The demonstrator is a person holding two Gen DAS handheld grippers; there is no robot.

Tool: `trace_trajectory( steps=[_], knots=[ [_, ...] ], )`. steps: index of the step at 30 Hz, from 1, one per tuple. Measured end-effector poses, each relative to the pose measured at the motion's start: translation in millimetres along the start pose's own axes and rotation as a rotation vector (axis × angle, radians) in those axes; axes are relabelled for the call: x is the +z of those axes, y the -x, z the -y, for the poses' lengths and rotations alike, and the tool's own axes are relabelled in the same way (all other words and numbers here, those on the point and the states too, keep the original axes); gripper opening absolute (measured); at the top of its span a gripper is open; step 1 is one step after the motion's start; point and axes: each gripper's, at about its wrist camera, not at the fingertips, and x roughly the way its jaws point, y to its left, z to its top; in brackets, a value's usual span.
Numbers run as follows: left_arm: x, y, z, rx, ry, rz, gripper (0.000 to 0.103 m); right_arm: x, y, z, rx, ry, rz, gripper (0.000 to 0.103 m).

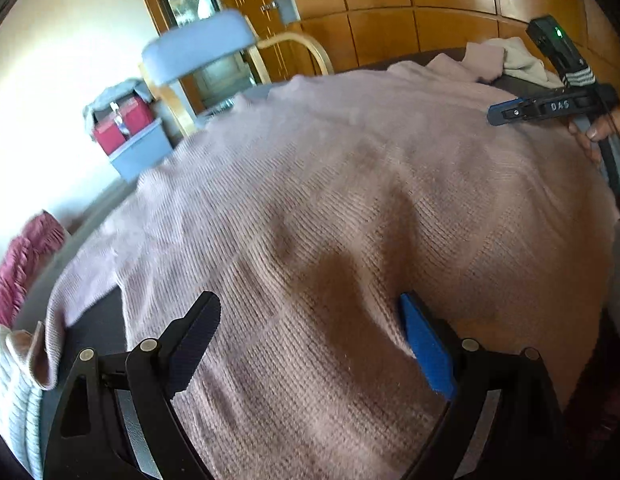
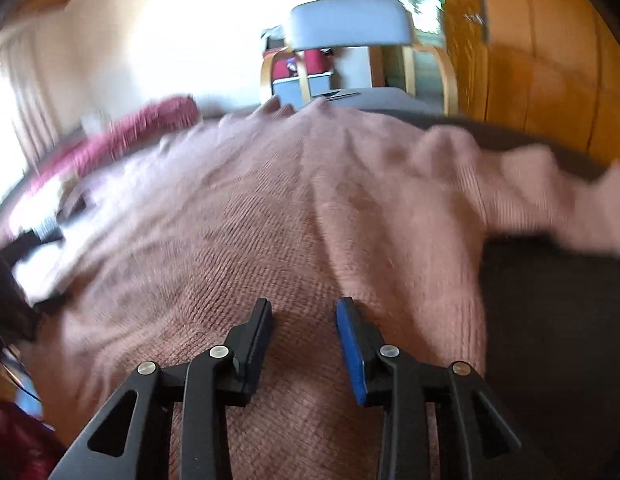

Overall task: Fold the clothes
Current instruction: 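Grasp the sleeve cuff with the right gripper and lift it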

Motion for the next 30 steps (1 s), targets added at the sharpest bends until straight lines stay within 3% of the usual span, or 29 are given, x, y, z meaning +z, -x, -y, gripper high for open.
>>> trace_trajectory(
  steps=[2, 4, 7, 10, 12, 13, 15, 16, 17, 19, 21, 22, 23, 26, 28, 30],
  knots=[
    [11, 1, -6, -0.027, 0.017, -0.012, 0.092, 1, -1, -1, -0.016, 0.012, 0.005, 0.032],
    [33, 7, -18, -0.017, 0.056, 0.035, 0.092, 1, -3, -8, -0.057, 0.048, 0.006, 0.033],
    [69, 2, -42, 0.069, 0.151, 0.104, 0.092, 1, -1, -16, -0.083, 0.070, 0.009, 0.034],
    [92, -32, -68, 0.166, 0.334, 0.055, 0.092, 1, -1, -19, -0.085, 0.070, 0.012, 0.034],
    [94, -61, -81, 0.141, 0.446, -0.010, 0.090, 1, -3, -16, -0.074, 0.058, 0.015, 0.034],
    [93, -75, -86, 0.122, 0.496, -0.045, 0.087, 2, -4, -16, -0.070, 0.054, 0.016, 0.034],
    [90, -98, -91, 0.082, 0.561, -0.120, 0.057, 0, -1, -16, -0.066, 0.048, 0.018, 0.034],
    [85, -110, -91, 0.047, 0.582, -0.158, 0.052, 0, 0, -16, -0.066, 0.047, 0.020, 0.034],
    [82, -112, -88, 0.049, 0.574, -0.149, 0.052, 0, 0, -17, -0.067, 0.047, 0.021, 0.034],
    [80, -105, -67, 0.121, 0.447, -0.073, 0.052, 0, -1, -17, -0.069, 0.048, 0.021, 0.034],
    [78, -104, -56, 0.141, 0.377, -0.065, 0.056, 0, 1, -17, -0.073, 0.042, 0.018, 0.034],
    [78, -101, -56, 0.143, 0.379, -0.058, 0.062, 1, 2, -17, -0.074, 0.030, 0.019, 0.033],
    [77, -101, -58, 0.134, 0.391, -0.058, 0.076, 3, 5, -14, -0.063, 0.000, 0.025, 0.033],
    [70, -104, -72, 0.065, 0.478, -0.071, 0.081, 13, 23, 24, -0.047, -0.187, 0.096, 0.033],
    [68, -103, -75, 0.041, 0.513, -0.057, 0.081, 22, 40, 70, -0.105, -0.368, 0.158, 0.034],
    [68, -103, -74, 0.042, 0.512, -0.055, 0.081, 30, 57, 121, -0.235, -0.508, 0.198, 0.034]
  ],
)
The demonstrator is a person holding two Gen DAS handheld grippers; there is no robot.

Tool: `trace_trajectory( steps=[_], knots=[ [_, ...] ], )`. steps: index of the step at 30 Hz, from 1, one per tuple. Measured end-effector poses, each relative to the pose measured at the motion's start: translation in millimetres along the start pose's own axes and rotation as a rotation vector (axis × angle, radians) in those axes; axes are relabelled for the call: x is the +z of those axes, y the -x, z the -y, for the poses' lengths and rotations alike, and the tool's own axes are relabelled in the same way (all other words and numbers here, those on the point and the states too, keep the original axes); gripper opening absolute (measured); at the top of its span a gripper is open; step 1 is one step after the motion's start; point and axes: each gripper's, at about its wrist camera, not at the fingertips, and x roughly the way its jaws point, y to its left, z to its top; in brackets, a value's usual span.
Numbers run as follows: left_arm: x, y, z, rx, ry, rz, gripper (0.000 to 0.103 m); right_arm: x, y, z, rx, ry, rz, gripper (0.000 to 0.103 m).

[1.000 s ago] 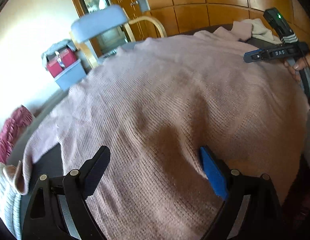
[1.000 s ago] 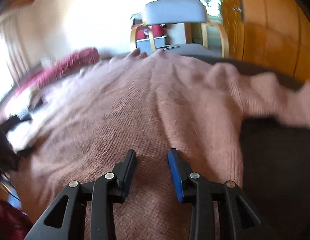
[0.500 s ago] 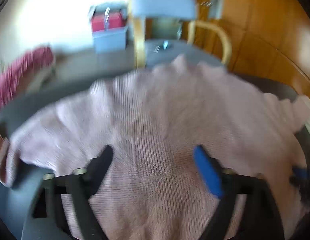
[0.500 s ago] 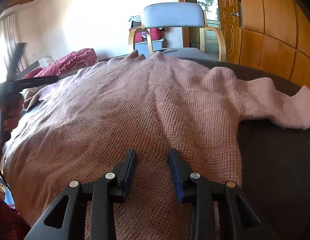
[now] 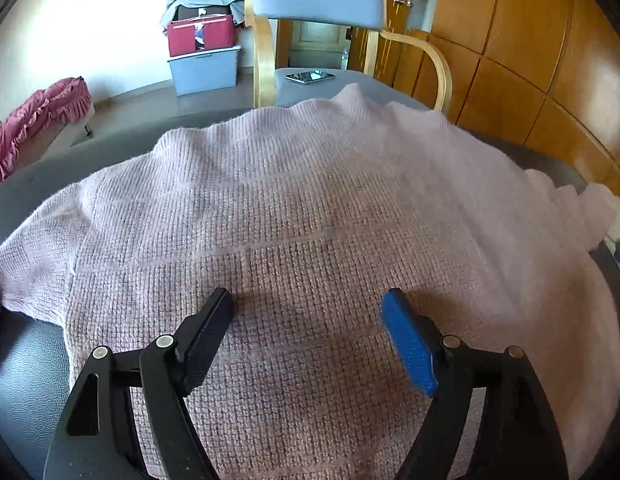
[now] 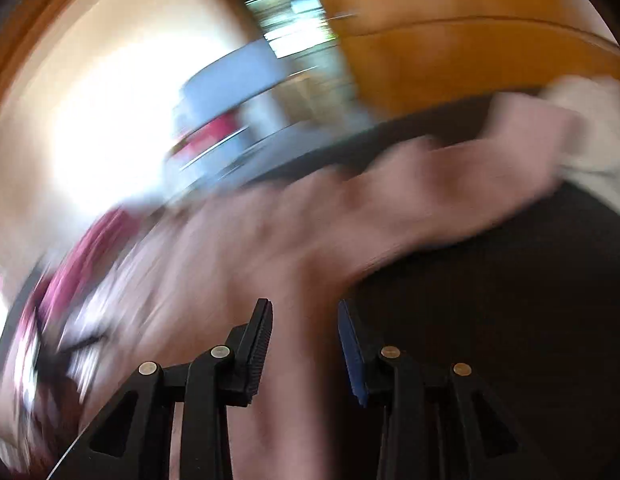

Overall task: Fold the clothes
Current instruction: 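Grasp the sleeve cuff with the right gripper and lift it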

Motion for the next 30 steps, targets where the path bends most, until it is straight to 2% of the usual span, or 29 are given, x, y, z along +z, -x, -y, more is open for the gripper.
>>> trace_trajectory(
  steps=[4, 9, 18, 20, 22, 26, 30],
  knots=[
    [2, 0, 4, 0.016, -0.022, -0.001, 0.082, 51, -4, 75, -0.210, -0.184, 0.056, 0.036],
    [1, 0, -2, -0.003, -0.008, 0.005, 0.082, 91, -18, 126, -0.342, -0.252, 0.078, 0.036],
    [3, -3, -1, -0.014, -0.007, 0.007, 0.085, 120, -39, 162, -0.295, -0.387, 0.141, 0.036],
    [4, -4, 0, -0.016, -0.007, 0.006, 0.085, 123, -43, 166, -0.323, -0.405, 0.140, 0.023],
    [4, -4, -1, -0.018, -0.006, 0.006, 0.085, 124, -45, 167, -0.303, -0.413, 0.138, 0.013],
    [4, -5, -1, -0.020, -0.005, 0.006, 0.085, 123, -38, 159, -0.242, -0.408, 0.177, 0.011],
    [5, -5, -2, -0.022, -0.004, 0.006, 0.085, 124, -25, 122, -0.137, -0.354, 0.207, 0.010]
  ],
)
